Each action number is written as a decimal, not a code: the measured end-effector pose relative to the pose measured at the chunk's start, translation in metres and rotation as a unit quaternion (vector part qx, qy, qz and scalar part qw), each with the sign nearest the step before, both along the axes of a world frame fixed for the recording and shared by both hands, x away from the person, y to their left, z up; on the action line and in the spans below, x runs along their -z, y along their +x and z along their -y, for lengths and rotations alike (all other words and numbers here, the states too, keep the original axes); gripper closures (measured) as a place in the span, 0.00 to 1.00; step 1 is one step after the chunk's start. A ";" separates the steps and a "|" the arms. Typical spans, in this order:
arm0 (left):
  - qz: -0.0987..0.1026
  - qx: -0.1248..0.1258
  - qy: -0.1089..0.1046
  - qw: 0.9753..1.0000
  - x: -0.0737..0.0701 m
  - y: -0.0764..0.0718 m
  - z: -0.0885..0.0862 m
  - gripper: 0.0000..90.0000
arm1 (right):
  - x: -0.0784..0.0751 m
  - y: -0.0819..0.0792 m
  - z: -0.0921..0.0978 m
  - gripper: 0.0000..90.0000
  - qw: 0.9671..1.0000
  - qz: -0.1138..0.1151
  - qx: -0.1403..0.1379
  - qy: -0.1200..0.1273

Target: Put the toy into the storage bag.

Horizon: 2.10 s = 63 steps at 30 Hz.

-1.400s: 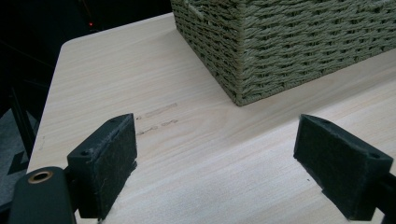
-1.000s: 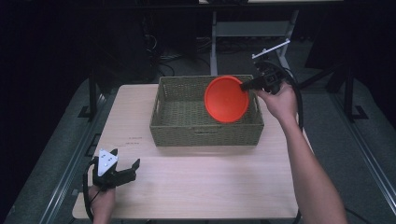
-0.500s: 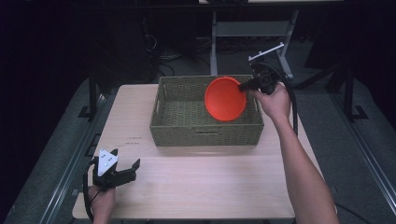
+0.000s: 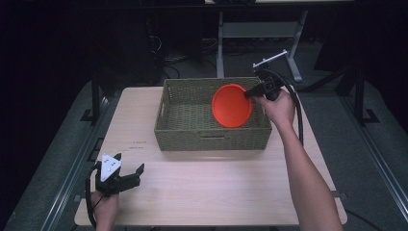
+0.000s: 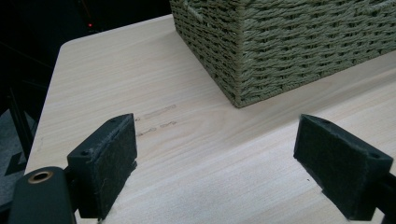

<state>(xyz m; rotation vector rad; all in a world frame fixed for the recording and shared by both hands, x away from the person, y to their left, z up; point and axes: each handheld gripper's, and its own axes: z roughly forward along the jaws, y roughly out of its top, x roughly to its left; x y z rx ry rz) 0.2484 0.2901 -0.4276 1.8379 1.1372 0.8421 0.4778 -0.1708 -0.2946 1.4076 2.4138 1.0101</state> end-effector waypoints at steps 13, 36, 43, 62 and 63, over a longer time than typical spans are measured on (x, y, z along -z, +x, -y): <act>0.000 0.002 0.004 1.000 0.000 0.000 0.000 0.14 | 0.012 0.003 -0.008 0.91 1.000 -0.010 -0.003 0.000; -0.001 0.001 0.001 1.000 0.000 0.000 0.000 0.14 | 0.036 0.012 -0.026 0.91 0.999 -0.036 -0.013 0.004; 0.001 0.000 -0.001 1.000 0.000 0.000 0.000 0.14 | 0.046 0.013 -0.032 0.91 0.999 -0.046 -0.016 -0.003; 0.000 0.000 0.003 1.000 -0.001 0.000 -0.001 0.14 | 0.053 0.013 -0.032 0.89 0.998 -0.063 -0.023 0.004; 0.001 0.000 0.003 1.000 -0.001 0.000 -0.001 0.14 | 0.053 0.013 -0.032 0.89 0.998 -0.063 -0.024 0.005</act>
